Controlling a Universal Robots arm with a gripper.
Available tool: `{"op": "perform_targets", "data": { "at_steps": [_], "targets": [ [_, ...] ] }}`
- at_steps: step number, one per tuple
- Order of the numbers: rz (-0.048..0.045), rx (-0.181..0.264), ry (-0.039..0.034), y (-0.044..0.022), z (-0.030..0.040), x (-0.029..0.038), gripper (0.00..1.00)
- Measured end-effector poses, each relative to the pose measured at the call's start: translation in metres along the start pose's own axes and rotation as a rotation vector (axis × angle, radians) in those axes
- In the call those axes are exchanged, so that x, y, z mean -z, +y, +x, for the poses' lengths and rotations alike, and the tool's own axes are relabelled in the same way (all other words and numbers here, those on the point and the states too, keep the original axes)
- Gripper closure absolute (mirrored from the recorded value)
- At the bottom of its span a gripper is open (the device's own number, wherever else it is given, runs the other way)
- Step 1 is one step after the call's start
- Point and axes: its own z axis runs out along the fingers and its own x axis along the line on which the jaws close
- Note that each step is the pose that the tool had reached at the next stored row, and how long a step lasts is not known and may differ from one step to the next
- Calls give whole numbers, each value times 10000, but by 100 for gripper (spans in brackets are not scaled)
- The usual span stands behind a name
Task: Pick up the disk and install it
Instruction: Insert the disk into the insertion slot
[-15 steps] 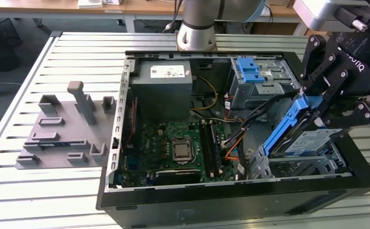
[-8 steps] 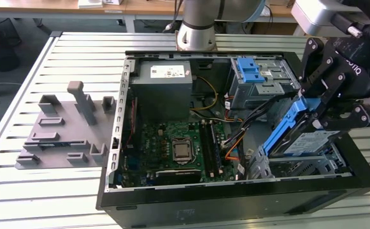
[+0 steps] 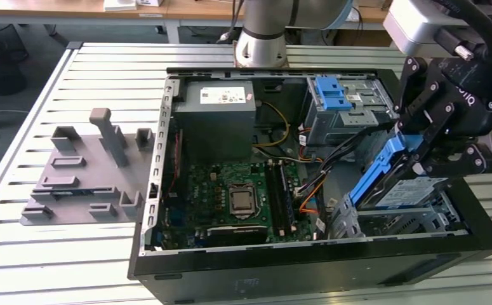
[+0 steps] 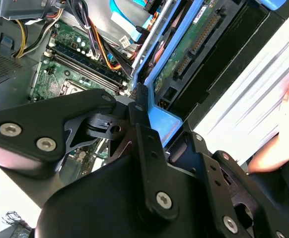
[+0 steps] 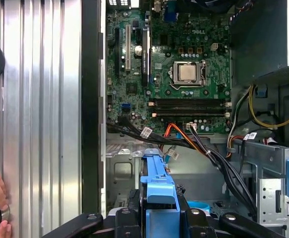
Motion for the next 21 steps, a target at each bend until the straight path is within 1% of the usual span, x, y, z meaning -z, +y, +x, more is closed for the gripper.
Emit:
{"op": "perform_targets", "data": {
  "at_steps": [21],
  "targets": [
    [0, 0, 0, -2, 4, -124, 64]
  ]
}}
